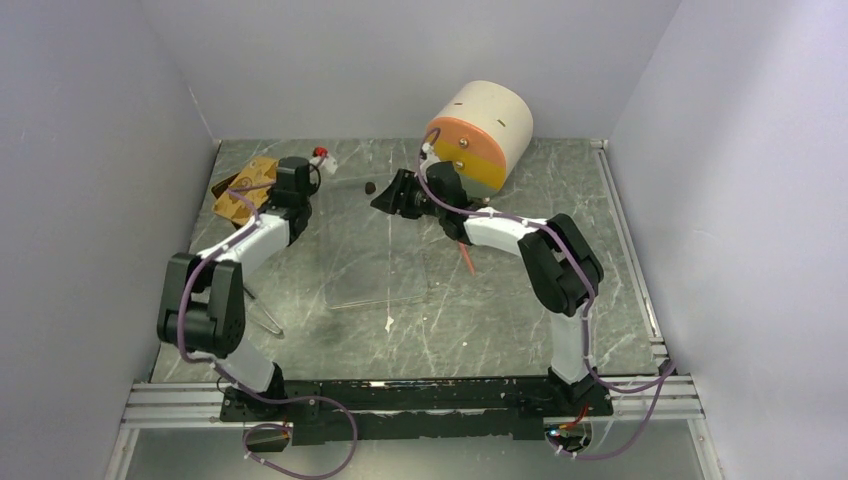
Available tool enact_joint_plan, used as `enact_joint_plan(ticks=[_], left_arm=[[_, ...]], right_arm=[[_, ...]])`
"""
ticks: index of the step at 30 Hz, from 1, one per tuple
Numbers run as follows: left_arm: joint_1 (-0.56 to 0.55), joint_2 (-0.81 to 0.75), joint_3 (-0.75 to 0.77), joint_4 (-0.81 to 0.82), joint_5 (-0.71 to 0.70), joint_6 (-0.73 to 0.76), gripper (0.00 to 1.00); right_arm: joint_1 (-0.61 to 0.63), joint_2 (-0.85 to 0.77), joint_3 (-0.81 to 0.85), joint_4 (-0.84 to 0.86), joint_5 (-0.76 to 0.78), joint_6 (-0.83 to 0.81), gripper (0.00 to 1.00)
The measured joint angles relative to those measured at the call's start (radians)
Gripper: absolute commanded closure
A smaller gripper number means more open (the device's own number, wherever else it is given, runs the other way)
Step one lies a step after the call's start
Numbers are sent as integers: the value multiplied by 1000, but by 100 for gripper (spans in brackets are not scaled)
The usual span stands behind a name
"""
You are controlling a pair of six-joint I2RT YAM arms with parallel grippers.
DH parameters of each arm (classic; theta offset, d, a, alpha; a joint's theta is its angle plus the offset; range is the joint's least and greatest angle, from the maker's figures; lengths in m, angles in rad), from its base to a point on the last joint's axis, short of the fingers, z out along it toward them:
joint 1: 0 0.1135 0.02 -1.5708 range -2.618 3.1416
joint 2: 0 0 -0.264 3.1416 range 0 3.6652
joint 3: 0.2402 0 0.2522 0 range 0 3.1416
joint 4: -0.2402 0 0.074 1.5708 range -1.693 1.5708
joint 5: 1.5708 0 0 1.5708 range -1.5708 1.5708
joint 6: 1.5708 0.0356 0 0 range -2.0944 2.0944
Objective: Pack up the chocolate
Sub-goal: Pick up the box lid from the packing box, then place the box lid in the packing box.
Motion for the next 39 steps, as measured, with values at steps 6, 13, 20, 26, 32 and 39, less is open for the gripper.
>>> enact_joint_plan(ticks=[6, 13, 20, 26, 32, 39], left_arm=[[0, -129, -204, 108, 79, 169, 95], [-2, -128, -260, 197, 92, 335, 95], [-6, -139, -260, 287, 104, 443, 95], [2, -98, -252, 360, 113, 475, 95], [31, -27, -249, 346, 183, 444, 95], [64, 26, -250, 347, 234, 436, 95]], right_arm=[[-20, -11, -23, 3, -19, 5, 44], [-26, -19, -35, 13, -37, 7, 44], [-37, -19, -36, 29, -55, 20, 44], [-53, -19, -36, 32, -71, 30, 44], [-66, -19, -37, 39, -79, 32, 44], [-74, -19, -37, 48, -83, 38, 44]])
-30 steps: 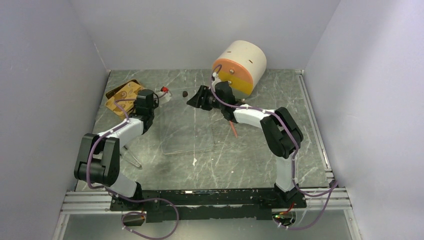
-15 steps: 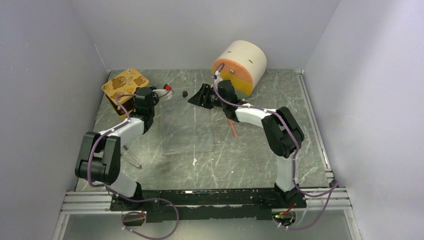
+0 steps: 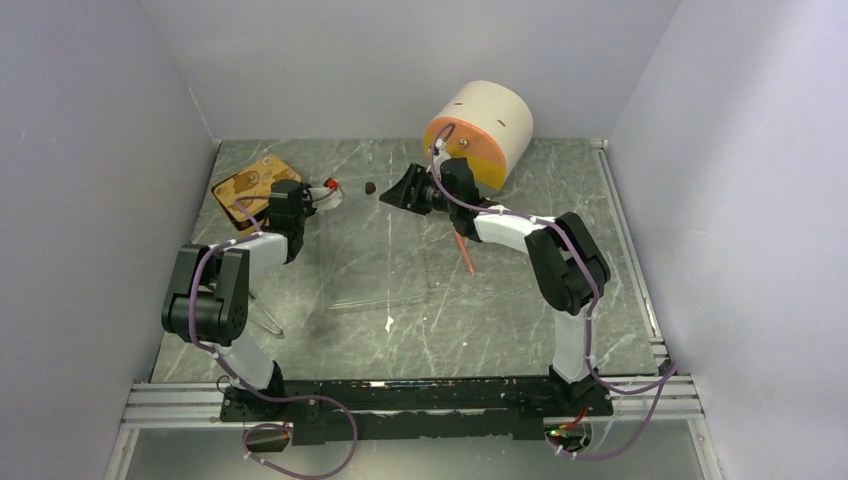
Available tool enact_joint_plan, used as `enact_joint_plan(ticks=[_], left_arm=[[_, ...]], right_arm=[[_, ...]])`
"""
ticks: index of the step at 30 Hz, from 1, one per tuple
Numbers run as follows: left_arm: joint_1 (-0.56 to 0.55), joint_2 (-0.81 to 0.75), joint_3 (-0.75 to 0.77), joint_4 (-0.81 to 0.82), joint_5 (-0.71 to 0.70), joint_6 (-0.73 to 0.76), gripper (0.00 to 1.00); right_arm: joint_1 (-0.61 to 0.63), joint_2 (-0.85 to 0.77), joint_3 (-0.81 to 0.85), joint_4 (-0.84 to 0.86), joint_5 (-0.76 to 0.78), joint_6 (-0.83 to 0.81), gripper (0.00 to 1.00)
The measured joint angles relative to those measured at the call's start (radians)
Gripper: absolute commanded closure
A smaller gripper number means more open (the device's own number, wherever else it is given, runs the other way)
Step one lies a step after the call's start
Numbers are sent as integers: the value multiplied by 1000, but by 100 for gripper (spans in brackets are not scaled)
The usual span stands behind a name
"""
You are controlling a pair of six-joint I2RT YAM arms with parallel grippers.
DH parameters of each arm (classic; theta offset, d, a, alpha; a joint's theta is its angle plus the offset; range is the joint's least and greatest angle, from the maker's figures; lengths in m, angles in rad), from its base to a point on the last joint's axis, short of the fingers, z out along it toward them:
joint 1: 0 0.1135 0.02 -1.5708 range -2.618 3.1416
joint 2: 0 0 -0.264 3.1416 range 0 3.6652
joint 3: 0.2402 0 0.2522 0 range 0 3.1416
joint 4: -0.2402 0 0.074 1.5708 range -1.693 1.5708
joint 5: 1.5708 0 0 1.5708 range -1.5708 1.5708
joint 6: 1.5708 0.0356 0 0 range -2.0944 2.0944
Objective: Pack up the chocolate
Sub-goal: Place the box lid in the packing box.
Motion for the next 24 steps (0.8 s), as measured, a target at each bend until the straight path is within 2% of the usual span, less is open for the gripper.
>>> enact_joint_plan(ticks=[6, 8, 12, 14, 15, 16, 17, 19, 24], left_arm=[[7, 0, -42, 47, 21, 18, 95], [8, 0, -54, 55, 24, 21, 92], [9, 13, -56, 73, 28, 20, 79], [8, 13, -55, 61, 29, 13, 68], [8, 13, -49, 45, 29, 1, 58], [8, 13, -42, 28, 31, -8, 40], [7, 13, -28, -9, 36, -35, 32], [6, 13, -11, -50, 44, -64, 29], [4, -4, 0, -123, 51, -187, 29]], right_arm=[[-5, 0, 0, 5, -18, 10, 44], [-7, 0, 0, 6, -23, 13, 44], [-16, 0, 0, 13, -23, 18, 44], [-20, 0, 0, 15, -23, 18, 44], [-21, 0, 0, 16, -23, 19, 44], [-21, 0, 0, 18, -23, 20, 44], [-21, 0, 0, 21, -24, 21, 44], [-21, 0, 0, 23, -27, 23, 43], [-21, 4, 16, -1, -47, 27, 43]])
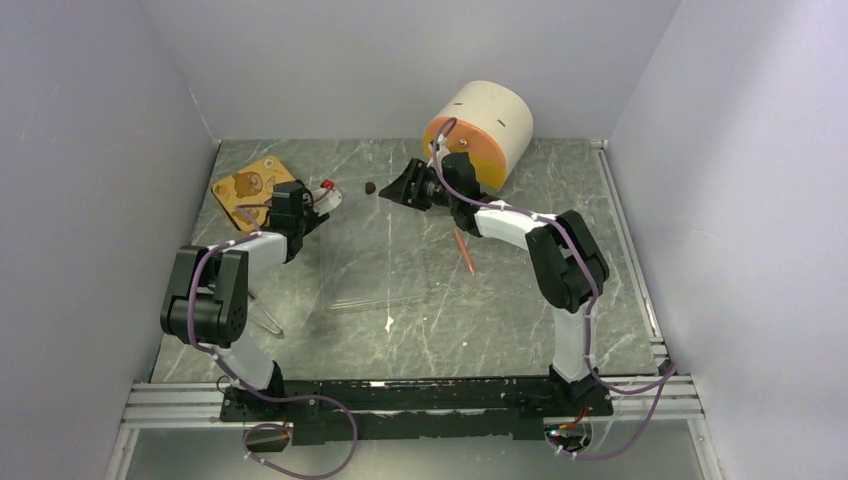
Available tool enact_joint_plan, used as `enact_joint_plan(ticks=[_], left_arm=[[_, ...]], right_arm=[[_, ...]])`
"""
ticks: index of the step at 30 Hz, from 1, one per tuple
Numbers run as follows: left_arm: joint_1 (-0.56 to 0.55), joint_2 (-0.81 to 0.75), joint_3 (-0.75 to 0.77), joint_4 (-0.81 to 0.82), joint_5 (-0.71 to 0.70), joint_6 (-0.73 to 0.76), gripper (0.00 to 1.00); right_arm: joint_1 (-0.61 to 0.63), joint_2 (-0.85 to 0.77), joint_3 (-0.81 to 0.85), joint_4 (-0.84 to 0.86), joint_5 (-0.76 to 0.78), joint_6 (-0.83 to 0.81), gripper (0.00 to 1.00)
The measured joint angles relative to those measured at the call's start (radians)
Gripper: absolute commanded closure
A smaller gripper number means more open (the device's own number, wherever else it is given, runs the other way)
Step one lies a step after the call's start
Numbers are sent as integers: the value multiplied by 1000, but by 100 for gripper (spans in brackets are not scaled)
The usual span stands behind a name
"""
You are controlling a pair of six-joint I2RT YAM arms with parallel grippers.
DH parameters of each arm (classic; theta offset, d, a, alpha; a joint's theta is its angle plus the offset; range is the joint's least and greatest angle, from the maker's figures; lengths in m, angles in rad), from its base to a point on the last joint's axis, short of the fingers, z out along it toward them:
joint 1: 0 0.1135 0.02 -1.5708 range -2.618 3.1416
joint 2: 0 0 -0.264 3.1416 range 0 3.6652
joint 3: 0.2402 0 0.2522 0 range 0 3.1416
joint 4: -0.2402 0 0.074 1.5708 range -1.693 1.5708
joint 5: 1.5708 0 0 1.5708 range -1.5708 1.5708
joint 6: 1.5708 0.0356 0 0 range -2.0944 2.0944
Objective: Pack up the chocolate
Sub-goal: Place the box lid in the packing box.
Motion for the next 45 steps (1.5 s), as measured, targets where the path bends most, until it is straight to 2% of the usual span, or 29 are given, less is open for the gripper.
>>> enact_joint_plan(ticks=[6, 10, 14, 16, 18, 21, 25, 28, 35, 42, 45], left_arm=[[3, -47, 54, -107, -3, -222, 20], [40, -101, 139, -171, -4, -430, 17], [201, -101, 290, -267, 30, -672, 17], [312, -91, 348, -296, 60, -781, 12], [399, -77, 366, -301, 74, -868, 7], [454, -35, 367, -317, 76, -962, 6], [462, 77, 380, -352, 106, -1022, 7], [463, 161, 409, -383, 122, -1025, 10], [465, 186, 442, -384, 146, -1020, 21], [465, 219, 513, -435, 87, -998, 29], [465, 219, 513, -445, 66, -998, 26]], right_arm=[[22, 74, 151, -82, 11, 5, 43], [58, 198, 376, -190, 37, -5, 43], [109, 304, 542, -255, 71, -18, 43], [134, 359, 615, -280, 93, -23, 43], [155, 412, 681, -296, 114, -28, 43], [185, 511, 795, -316, 147, -31, 44], [211, 655, 968, -334, 183, -33, 49], [221, 718, 1026, -336, 194, -23, 51], [235, 734, 1038, -323, 237, -3, 54], [240, 722, 976, -250, 242, 16, 56], [242, 723, 974, -257, 244, 20, 58]])
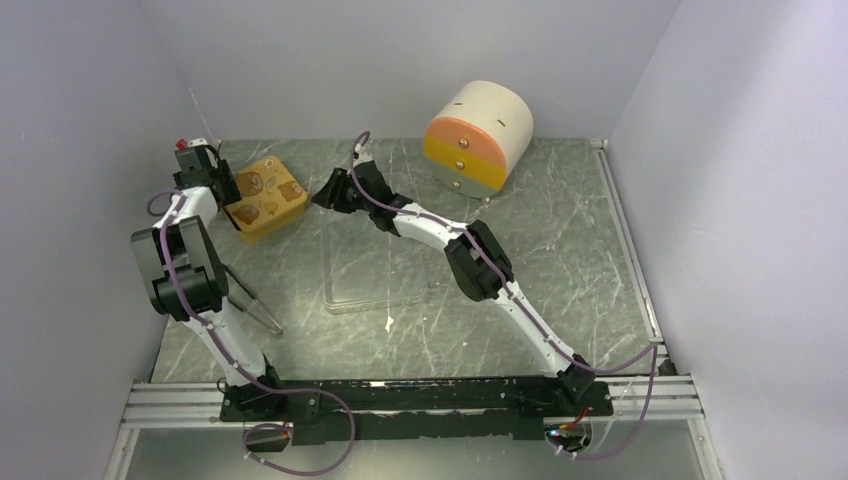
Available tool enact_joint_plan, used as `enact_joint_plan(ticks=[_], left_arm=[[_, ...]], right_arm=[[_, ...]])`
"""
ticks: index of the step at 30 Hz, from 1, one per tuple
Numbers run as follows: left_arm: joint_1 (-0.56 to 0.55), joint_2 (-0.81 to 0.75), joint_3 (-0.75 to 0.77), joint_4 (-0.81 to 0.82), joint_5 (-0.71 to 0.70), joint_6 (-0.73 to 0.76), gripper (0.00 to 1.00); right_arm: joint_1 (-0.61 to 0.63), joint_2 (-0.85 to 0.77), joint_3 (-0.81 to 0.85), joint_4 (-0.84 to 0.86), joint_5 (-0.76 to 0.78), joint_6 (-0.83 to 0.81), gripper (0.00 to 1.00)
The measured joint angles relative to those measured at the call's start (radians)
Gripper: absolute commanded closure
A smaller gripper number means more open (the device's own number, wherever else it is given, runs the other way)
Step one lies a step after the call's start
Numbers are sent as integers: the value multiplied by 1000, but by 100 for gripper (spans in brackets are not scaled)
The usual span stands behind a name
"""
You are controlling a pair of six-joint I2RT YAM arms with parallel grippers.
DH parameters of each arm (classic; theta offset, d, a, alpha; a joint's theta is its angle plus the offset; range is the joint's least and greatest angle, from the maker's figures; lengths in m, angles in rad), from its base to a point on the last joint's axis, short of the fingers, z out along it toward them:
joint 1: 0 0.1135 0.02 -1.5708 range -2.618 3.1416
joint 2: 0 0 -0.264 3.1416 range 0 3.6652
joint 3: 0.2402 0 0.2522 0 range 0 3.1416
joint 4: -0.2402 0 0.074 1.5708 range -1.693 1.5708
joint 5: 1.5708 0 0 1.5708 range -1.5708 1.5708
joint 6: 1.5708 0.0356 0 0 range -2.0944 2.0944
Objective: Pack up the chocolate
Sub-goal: Place the box lid in the packing box, then close the box lid on the packing box.
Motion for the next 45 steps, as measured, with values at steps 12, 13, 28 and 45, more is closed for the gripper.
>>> enact_joint_plan(ticks=[12, 13, 28, 45], left_arm=[[-162, -144, 75, -85, -53, 147, 23], [-203, -145, 99, -89, -63, 185, 23], [-463, -63, 159, -307, 6, 686, 19], [-476, 48, 104, -232, -64, 797, 17]], right_arm=[[-2, -149, -270, 73, -11, 13, 48], [-4, -182, -307, 78, -17, 4, 48], [-139, -725, -864, 211, -37, -92, 36], [-191, -744, -953, 211, -92, -103, 35]])
